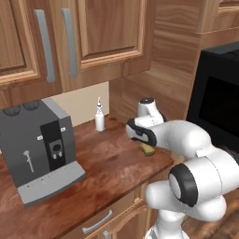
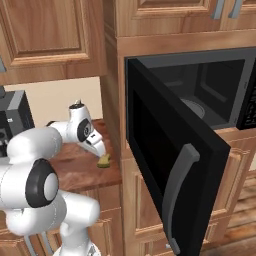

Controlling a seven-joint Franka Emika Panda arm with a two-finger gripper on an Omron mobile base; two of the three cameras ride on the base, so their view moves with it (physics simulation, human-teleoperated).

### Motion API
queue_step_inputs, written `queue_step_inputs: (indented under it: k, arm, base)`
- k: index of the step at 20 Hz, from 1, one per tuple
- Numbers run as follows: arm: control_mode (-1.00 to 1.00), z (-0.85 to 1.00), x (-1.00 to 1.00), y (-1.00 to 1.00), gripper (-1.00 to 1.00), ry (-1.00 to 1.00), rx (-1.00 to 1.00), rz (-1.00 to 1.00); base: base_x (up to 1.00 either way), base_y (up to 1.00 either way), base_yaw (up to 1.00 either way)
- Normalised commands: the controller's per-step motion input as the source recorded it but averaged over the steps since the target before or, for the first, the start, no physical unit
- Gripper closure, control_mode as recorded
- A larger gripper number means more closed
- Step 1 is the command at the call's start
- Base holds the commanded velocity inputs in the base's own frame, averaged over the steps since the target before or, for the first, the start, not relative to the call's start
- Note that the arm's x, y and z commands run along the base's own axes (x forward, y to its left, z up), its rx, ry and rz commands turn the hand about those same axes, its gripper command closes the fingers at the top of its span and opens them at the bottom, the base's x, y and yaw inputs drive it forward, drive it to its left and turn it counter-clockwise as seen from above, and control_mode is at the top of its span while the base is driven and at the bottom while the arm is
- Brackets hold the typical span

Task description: Place the sponge inside the microwave to prepare for sanitizing.

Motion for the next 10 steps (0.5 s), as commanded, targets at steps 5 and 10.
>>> queue_step_inputs:
  k: [5, 10]
  arm:
    - [-1.00, -0.47, 0.21, -0.03, -1.00, 0.00, 0.00, -0.11]
    - [-1.00, -0.42, 0.33, -0.01, -1.00, -0.01, 0.00, -0.07]
  base:
    - [0.00, 0.00, 0.00]
    - [0.00, 0.00, 0.00]
